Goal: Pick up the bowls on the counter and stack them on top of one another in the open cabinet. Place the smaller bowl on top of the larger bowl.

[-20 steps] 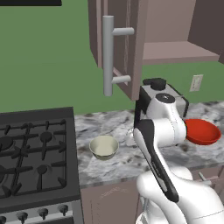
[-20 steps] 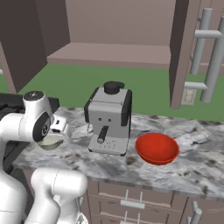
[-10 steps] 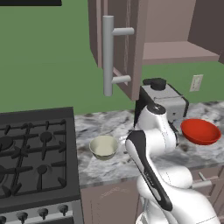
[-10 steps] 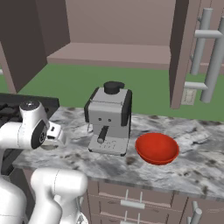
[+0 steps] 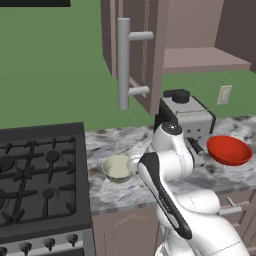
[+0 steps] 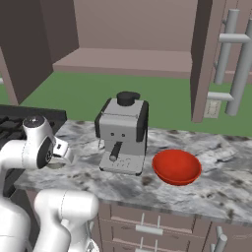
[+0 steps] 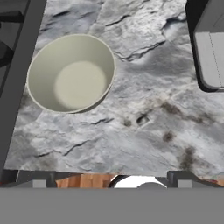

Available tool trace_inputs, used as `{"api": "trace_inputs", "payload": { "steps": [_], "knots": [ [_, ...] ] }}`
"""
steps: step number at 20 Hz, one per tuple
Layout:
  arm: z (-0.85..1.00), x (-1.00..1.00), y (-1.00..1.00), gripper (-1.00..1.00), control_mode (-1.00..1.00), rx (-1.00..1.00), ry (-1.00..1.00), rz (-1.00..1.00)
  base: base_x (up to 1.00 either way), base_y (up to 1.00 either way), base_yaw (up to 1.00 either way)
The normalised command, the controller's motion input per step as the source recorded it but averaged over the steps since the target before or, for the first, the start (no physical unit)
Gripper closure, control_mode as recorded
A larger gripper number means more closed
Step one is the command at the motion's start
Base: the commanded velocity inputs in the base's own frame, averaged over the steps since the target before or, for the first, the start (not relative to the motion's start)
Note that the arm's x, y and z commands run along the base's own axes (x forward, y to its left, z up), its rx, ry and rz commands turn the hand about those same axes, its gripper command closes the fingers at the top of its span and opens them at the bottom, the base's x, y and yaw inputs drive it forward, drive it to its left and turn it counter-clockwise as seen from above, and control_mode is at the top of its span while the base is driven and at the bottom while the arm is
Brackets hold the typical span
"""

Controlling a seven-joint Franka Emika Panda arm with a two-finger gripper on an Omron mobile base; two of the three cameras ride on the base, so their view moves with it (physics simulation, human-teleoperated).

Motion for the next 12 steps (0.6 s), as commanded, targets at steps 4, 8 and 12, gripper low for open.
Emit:
{"api": "trace_inputs", "payload": {
  "steps": [4,8,12],
  "knots": [
    [-0.09,0.3,0.01,-1.0,-1.0,0.0,0.0,-0.04,0.0,0.0,0.0],
    [-0.14,0.28,0.0,-1.0,-1.0,0.0,0.0,-0.02,0.0,0.0,0.0],
    [-0.17,0.27,0.0,-1.0,-1.0,0.0,0.0,-0.01,0.0,0.0,0.0]
  ]
}}
